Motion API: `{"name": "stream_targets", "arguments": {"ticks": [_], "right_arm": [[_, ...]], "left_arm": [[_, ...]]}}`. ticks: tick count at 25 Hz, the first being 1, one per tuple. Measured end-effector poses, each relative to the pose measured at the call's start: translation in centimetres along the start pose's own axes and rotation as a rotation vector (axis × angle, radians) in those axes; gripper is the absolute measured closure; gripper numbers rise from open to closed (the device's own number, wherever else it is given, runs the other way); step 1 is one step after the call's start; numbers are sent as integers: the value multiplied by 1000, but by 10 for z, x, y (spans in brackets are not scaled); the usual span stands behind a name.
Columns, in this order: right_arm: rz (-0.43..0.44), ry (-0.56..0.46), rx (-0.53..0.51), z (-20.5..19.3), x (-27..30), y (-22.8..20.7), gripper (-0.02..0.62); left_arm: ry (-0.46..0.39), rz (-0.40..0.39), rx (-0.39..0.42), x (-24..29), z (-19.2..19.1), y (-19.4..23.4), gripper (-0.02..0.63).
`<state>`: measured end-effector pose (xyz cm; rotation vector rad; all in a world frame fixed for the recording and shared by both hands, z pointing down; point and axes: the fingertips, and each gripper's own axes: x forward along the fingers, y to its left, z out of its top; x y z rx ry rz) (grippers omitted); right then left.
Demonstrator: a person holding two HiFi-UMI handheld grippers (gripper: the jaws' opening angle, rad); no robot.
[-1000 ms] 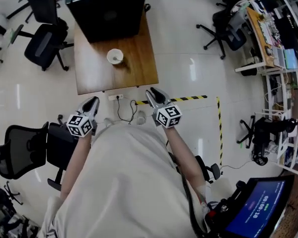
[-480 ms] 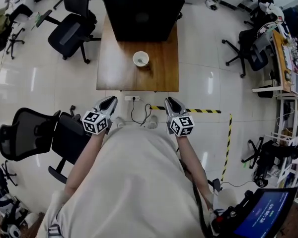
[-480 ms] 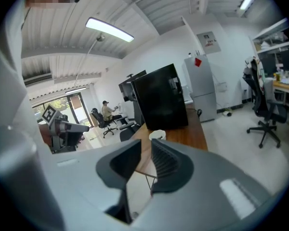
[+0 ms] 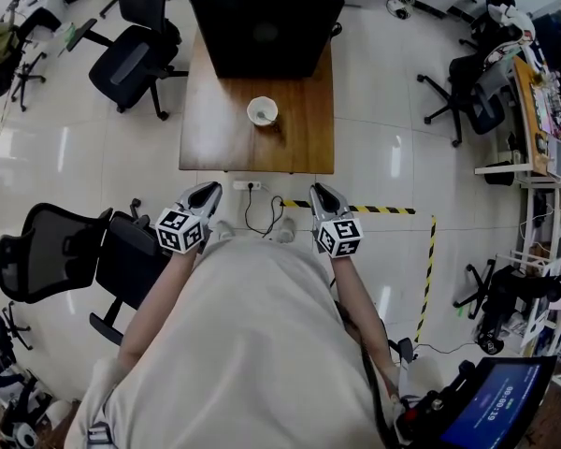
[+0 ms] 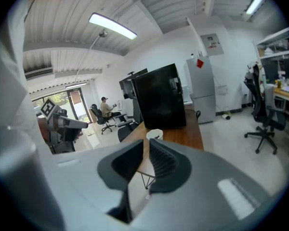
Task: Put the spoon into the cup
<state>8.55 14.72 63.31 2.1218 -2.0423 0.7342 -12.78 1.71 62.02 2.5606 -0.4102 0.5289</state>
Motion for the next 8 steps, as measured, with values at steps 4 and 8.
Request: {"name": "stream_targets", "arguments": {"ticks": [4, 8], "right_arm": [[-10, 2, 6, -3, -1, -4, 560], [-13, 0, 10, -2, -2, -5, 560]], "left_arm": [[13, -9, 7, 3, -4, -4, 577], [24, -16, 11, 5, -6, -6, 577]]}}
